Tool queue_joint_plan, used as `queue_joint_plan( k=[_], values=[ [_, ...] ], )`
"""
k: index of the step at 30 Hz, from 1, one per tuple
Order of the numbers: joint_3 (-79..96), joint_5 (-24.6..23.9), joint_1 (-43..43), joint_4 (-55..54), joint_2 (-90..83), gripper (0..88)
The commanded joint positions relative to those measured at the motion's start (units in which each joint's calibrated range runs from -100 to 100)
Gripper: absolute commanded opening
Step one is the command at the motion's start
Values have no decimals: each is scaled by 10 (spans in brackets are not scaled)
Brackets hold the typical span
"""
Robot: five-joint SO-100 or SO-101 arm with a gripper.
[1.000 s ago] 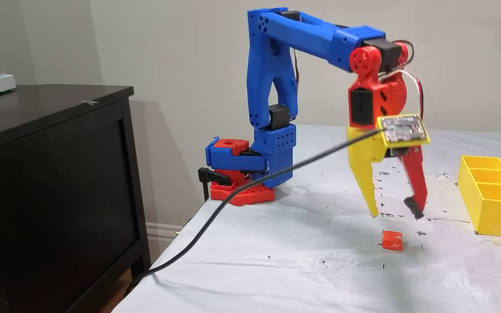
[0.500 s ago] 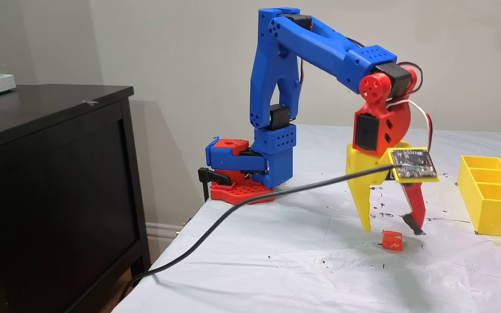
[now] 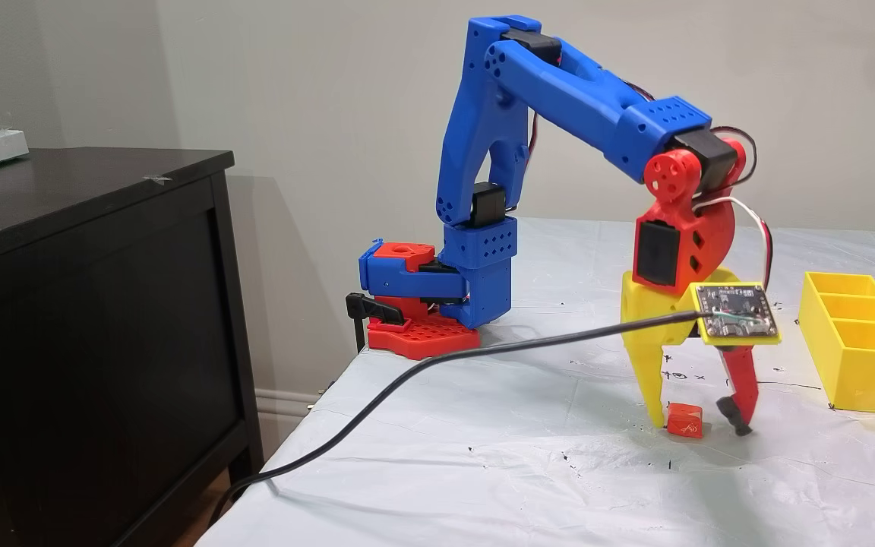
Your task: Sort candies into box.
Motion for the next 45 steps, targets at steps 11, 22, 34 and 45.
queue_joint_plan(
  k=[11,22,34,45],
  values=[
    [6,-10,-11,-27,-7,235],
    [-20,-21,-9,-17,27,31],
    [-24,-30,-9,-10,-47,2],
    [-171,-123,-116,21,-132,2]
  ],
)
